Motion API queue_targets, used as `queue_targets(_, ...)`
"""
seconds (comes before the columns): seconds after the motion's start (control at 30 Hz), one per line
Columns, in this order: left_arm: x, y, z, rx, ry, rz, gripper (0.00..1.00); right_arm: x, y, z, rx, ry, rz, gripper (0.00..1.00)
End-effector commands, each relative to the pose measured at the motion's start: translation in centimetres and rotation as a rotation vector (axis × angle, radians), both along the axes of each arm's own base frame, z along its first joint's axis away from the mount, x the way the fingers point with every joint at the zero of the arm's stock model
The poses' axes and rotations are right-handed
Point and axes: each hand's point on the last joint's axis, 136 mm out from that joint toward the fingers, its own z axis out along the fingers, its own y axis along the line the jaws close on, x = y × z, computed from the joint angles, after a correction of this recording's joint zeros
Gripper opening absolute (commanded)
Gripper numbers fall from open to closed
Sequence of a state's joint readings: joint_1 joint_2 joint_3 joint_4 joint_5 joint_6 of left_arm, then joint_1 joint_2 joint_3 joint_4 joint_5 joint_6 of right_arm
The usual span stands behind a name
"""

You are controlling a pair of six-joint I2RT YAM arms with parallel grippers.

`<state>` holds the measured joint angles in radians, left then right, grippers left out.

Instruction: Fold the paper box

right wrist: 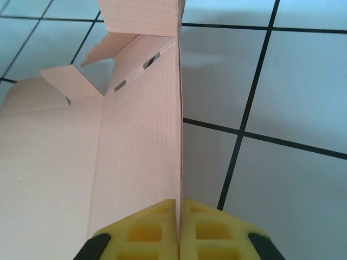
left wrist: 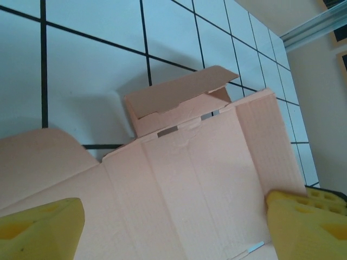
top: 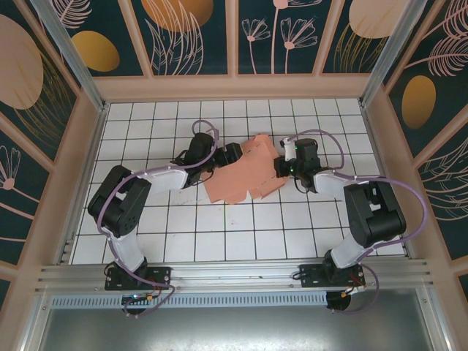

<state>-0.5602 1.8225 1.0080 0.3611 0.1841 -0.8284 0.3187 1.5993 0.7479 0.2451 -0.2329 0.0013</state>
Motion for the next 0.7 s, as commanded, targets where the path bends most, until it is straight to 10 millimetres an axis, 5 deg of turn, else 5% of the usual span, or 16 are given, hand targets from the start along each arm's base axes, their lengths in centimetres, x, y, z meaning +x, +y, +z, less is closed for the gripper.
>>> queue_targets(0.0, 1.4, 1.2, -0.2, 0.0, 0.012, 0.038, 0.86, 0.8, -0.4, 1.0, -0.147, -0.077, -0.005, 0.0)
queue_targets(0.27, 2.6, 5.0, -0.3, 0.01, 0.02, 0.103, 0.84, 1.2, -1.0, 0.4, -0.455, -0.184, -0.03, 0.0)
queue_targets(0.67, 3.2, 6.0, -1.2, 0.011, 0.026, 0.127, 0.85, 0.8, 1.4, 3.7, -0.832, -0.479, 0.023, 0.0)
